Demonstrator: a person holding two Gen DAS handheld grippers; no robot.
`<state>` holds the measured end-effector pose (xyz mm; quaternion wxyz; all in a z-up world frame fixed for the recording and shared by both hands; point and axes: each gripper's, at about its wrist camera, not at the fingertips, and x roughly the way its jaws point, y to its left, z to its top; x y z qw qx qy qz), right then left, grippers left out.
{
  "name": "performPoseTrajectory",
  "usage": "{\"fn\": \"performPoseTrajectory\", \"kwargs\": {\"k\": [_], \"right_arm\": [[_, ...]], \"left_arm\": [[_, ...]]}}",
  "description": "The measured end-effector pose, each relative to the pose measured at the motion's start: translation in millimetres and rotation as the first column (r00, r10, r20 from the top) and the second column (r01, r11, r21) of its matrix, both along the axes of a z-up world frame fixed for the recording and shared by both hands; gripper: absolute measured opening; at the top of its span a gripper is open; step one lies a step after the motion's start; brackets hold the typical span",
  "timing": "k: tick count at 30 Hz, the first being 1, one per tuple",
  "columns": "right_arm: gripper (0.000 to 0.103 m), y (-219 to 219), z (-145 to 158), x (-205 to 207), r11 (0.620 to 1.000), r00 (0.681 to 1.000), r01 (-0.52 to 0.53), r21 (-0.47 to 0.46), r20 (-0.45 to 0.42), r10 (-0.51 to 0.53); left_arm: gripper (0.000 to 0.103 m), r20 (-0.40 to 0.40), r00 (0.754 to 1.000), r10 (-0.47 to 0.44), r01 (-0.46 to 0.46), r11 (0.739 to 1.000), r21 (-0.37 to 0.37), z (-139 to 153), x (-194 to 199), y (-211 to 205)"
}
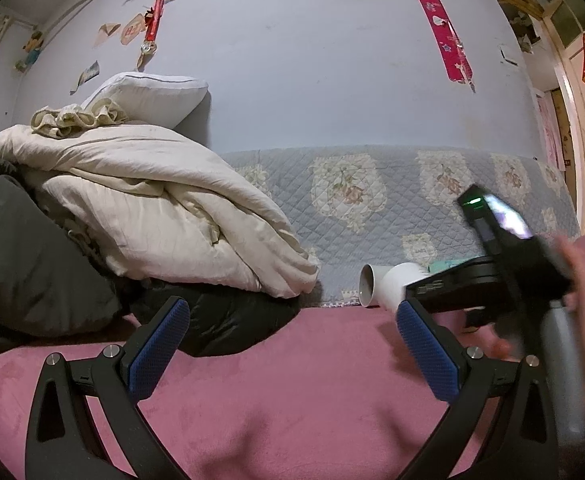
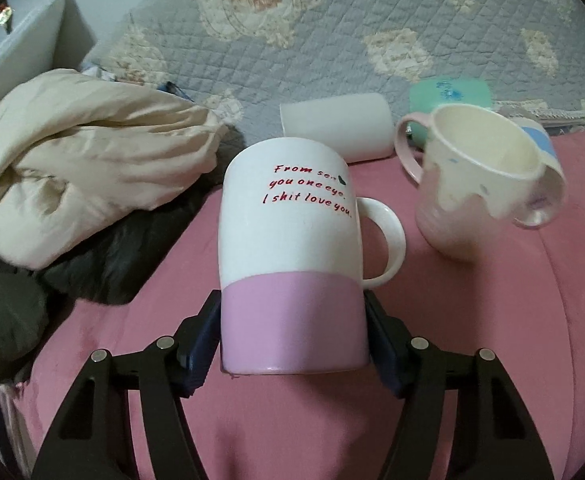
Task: Flip cup upright
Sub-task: 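Reach the right gripper to the tipped white-and-pink mug and grasp its body, then lift the mug with the right gripper and rotate it rim-up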
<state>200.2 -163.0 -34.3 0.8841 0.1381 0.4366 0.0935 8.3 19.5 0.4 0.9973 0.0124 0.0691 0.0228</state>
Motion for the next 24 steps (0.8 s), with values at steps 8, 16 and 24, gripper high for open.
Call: {"fn": "performPoseTrajectory", "kwargs": {"k": [8,16,24], "right_arm": [[0.069,-9,3,-60,1.000,1.000,-0.017,0.001,0.019,0.017],[0.069,0,-31,-72,0.993,0.988,-0.090,0.076,-0.120,0.099],[0.074,-1,-15,-83,0.992,0.991,-0.126,0.027,-0.034,0.127]], "left_arm": [[0.103,-0.004,1.000,0.020,-0.020,1.000,-0.016,0,1,4],[0.103,0.003,1.000,0.025,-0.025,1.000,-0.011,0,1,5],[0.103,0.001,1.000,0.025,-0.025,1.000,-0.008,0,1,6]]}}
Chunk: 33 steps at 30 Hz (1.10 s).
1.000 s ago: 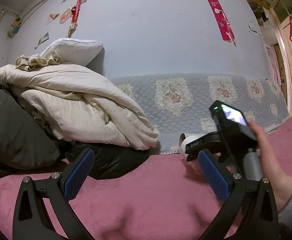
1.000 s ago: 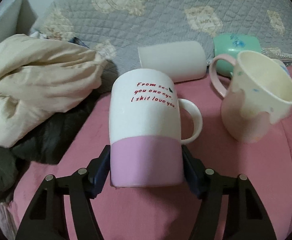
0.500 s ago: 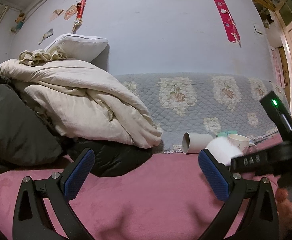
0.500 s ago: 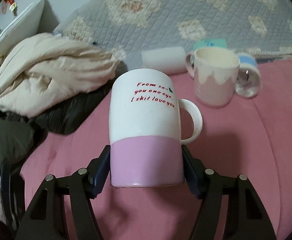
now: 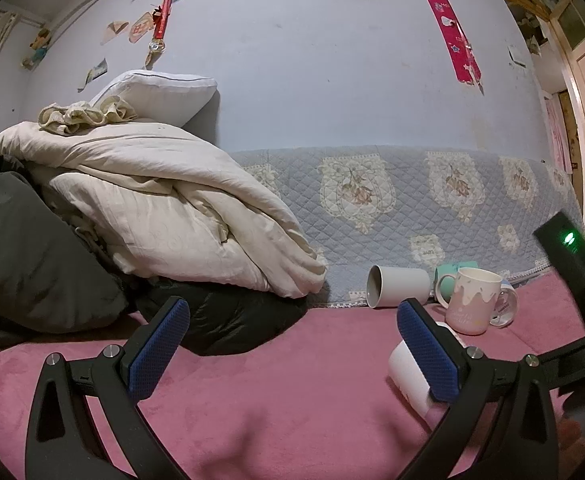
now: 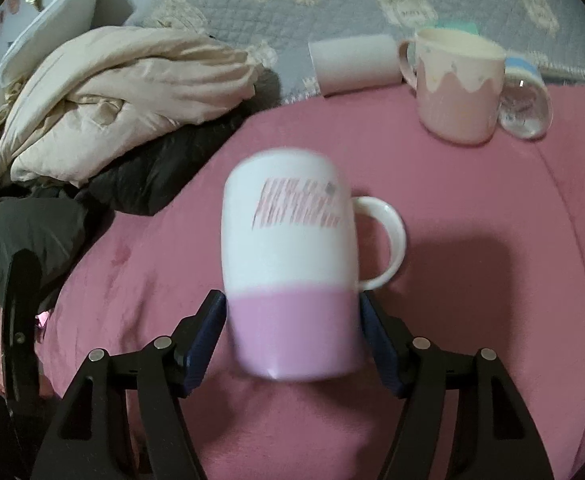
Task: Flip cup upright
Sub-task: 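Lift the mug with the right gripper and rotate it rim-up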
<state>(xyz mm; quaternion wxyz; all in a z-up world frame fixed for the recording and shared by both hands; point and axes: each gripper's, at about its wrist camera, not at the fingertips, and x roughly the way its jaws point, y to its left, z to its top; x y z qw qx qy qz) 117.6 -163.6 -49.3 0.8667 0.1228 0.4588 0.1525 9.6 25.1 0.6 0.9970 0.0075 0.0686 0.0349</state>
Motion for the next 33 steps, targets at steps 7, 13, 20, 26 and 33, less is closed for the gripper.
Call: {"fn": "performPoseTrajectory", "kwargs": {"k": [7,13,20,26,33], "right_arm": [[0.083,-31,32,-20,0.998,0.985,0.067,-0.020,0.159,-0.063],[0.085,-69,45,-38,0.951,0.868,0.287,-0.118,0.452,-0.206],[0.089,-89,29,-43,0.910,0.798,0.386,-0.149,0.549,-0.249],[0.095,-77,13,-44,0.891,0.780,0.414,-0.189,0.579,-0.239],[0.103,-65,15,-61,0.868,0.727,0.450,-0.212,0.651,-0.218]], "left_arm": [[0.103,0.000,1.000,0.000,0.000,1.000,0.001,0,0,0],[0.103,0.000,1.000,-0.003,0.003,1.000,0.009,0,0,-2],[0.103,0.003,1.000,-0.010,0.010,1.000,0.016,0,0,-4],[0.103,0.011,0.999,-0.035,0.035,0.999,0.010,0,-2,-5],[0.103,-0.075,0.994,-0.076,0.072,0.996,-0.046,11,9,-8]]}}
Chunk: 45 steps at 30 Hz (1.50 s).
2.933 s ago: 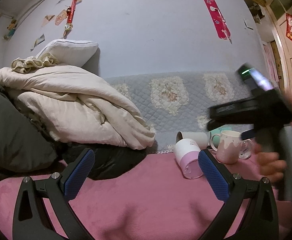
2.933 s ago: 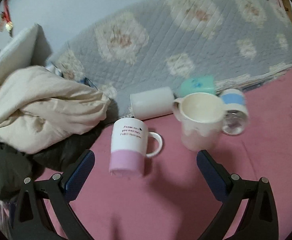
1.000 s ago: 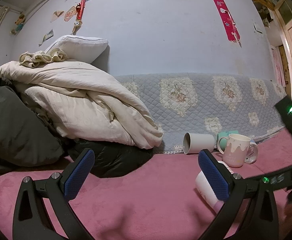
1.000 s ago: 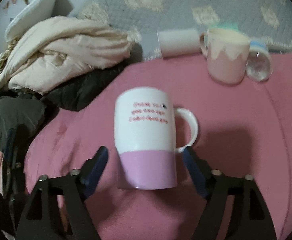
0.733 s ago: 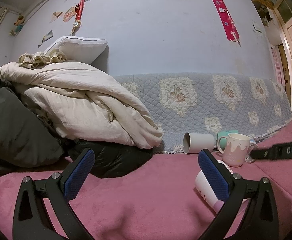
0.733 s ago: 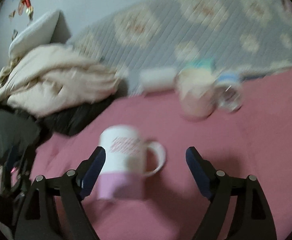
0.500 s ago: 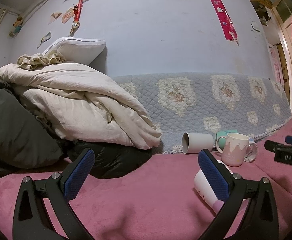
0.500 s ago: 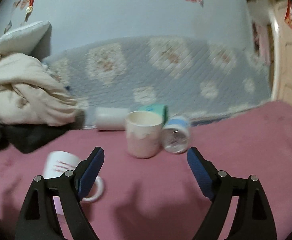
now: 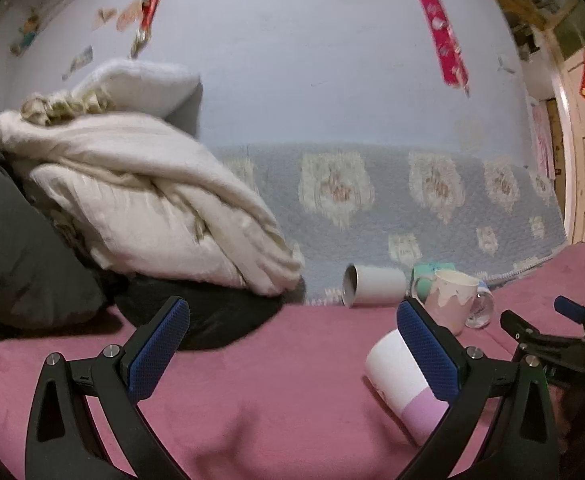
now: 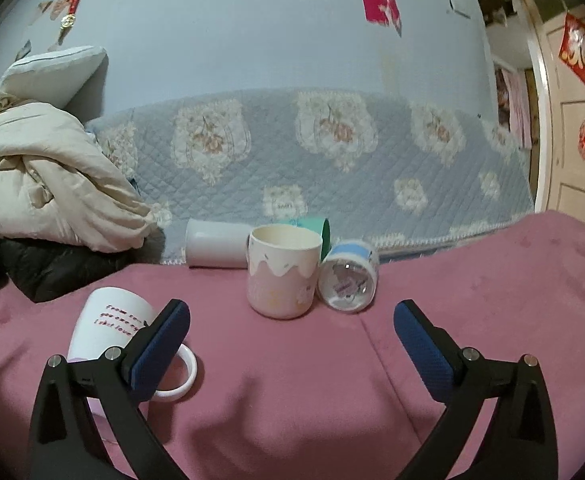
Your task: Flip cup upright
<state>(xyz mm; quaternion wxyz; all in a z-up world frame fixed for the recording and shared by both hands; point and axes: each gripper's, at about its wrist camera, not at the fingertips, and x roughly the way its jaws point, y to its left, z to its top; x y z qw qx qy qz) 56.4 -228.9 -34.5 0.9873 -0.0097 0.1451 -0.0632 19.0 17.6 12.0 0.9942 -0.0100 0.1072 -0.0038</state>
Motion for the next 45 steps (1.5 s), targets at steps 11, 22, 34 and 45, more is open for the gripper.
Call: {"fn": "performPoseTrajectory", "kwargs": {"k": [11,22,34,45], "right_arm": [[0.103,-14,0,2,0.998,1.000,0.019,0.059,-0.003,-0.019],[0.103,-17,0,-1,0.997,1.000,0.024,0.075,0.015,-0.025],[0.103,-18,1,-4,0.996,0.999,0.028,0.081,0.030,-0.030],[0.103,-17,1,-6,0.996,0.999,0.031,0.084,0.029,-0.034]], "left_arm": [[0.103,-0.628,0.711,-0.316,0.136,0.938,-0.317,-25,106,-34],[0.084,-0.676,0.576,-0.459,-0.039,0.811,-0.584,-68,155,-47],[0.076,-0.516,0.791,-0.328,0.199,0.936,-0.291,-8,110,-54],[0.076,-0.383,0.912,-0.147,0.170,0.985,0.026,-5,89,-58]]}}
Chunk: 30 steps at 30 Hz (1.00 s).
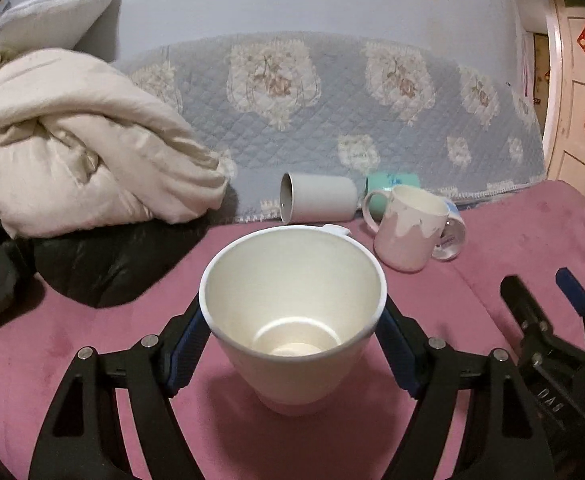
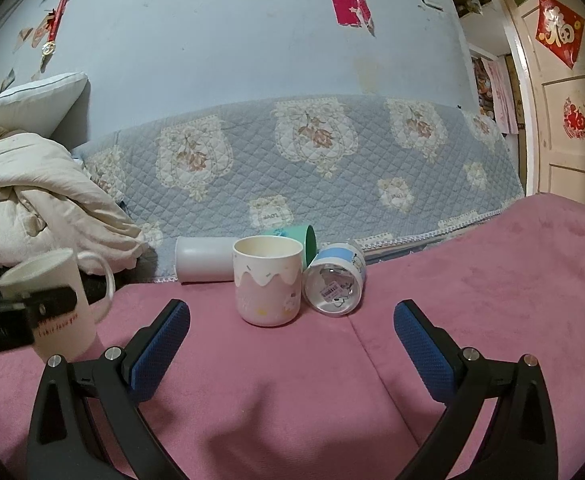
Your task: Flip cup upright
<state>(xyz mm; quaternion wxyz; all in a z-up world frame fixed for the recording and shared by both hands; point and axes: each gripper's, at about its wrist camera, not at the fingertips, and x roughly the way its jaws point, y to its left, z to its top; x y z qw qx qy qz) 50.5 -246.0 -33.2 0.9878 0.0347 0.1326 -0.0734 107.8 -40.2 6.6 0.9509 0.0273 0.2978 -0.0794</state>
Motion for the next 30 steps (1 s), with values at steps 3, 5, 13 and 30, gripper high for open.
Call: {"fn": "performPoseTrajectory", "kwargs": {"k": [3,5,13,30], "right_arm": [[0.103,0,0,0,1.000,1.000,0.000,0.001,0.000,0.000],[0.103,0,0,0,1.000,1.000,0.000,0.001,-0.001,0.000],[0.103,0,0,-1,1.000,1.000,-0.002,0.001,0.002,0.002],[0.103,7,6,-9,0.998,0.997,-0.065,-0.013,0.042,0.065]], "left_arm": [[0.076,-0.008,1.000,-0.022,0.022,0.999,-0.038,-10,-4,4],[0.076,0.004,0.999,-0.033,0.033,0.998,-0.058,-16,-6,6],[0.090,0.086,0.995,-0.057,0.059,0.998,-0.022,-14,-22,-2],[0.103,0.588,0.808,0.040,-0.065,0.998,0.021,17,-110,61]]}}
